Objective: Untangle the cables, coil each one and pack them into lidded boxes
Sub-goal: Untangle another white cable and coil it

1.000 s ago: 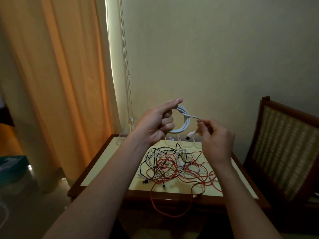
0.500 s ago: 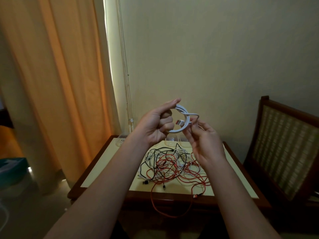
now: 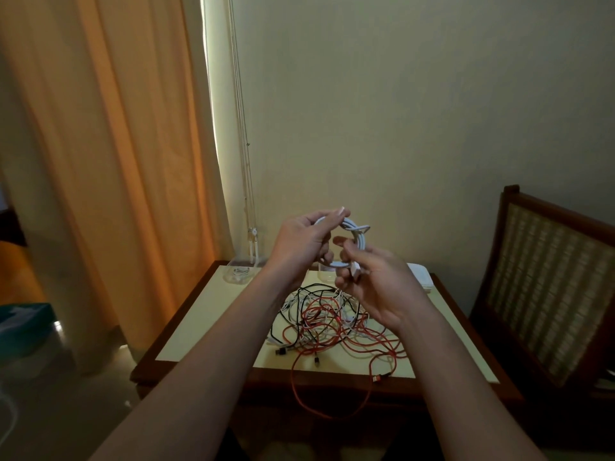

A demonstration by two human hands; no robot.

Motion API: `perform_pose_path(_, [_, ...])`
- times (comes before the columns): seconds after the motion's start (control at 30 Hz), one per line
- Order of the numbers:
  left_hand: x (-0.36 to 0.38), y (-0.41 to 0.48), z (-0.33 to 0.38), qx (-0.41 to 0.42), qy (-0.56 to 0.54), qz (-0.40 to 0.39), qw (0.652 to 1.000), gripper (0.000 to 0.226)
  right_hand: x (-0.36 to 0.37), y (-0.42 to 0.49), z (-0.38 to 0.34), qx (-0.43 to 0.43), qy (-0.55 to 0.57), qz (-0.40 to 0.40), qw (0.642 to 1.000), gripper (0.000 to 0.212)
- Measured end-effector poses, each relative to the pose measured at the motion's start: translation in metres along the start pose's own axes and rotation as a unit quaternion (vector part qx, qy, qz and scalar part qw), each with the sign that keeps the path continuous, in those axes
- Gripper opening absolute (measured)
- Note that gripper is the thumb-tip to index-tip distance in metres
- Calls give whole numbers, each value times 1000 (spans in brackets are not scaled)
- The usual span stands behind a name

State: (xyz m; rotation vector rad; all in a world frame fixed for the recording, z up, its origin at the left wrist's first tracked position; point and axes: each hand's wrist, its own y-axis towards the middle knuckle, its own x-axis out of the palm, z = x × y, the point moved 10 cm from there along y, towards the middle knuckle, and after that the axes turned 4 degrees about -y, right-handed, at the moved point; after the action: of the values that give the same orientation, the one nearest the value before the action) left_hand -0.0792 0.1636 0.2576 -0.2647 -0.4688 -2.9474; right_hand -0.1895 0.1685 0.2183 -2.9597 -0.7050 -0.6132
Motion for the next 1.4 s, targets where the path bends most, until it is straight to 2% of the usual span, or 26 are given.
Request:
perform_pose_path(0.07, [4,-1,3,-4,24,-31,999,27,-6,1,-1,4,-27,2,1000,16])
perform_pose_path(0.2, [14,-5,2,-64,37,-117,990,27,-17,5,5,9,-99,-8,995,20])
perform_pose_path(0.27, [18,-6,-1,-74,54,-134,987,27,-21,6,6,4,-115,-2,993,21])
perform_pose_path(0.43, [9,-2,-4,-34,60,-63,996,29,-23,7,1,-28,-207,11,978,16])
perform_pose_path(0.53, [-1,3,-5,-10,64,-29,997,30,-22,6,1,-19,-268,15,963,21])
perform_pose_path(0.67, [-31,13,-3,-3,90,61,994,29,-17,-4,0,-24,-332,-8,943,26])
perform_pose_path(0.87, [-52,16,-8,0,54,123,991,25,-10,-15,-1,-53,-340,-55,937,31])
perform_pose_path(1.0, [-51,15,-7,-12,46,138,989,21,-12,-17,-2,-59,-342,-59,936,31])
perform_pose_path(1.1, [-46,16,-2,-26,-4,124,992,18,-15,-18,-8,-81,-368,-34,926,27])
perform_pose_path(1.27, [-28,15,1,-51,-159,77,983,10,-17,-15,-24,-168,-411,39,895,7])
perform_pose_path(1.4, [-11,10,-8,-88,-243,46,965,7,-28,-17,-38,-248,-471,138,835,6])
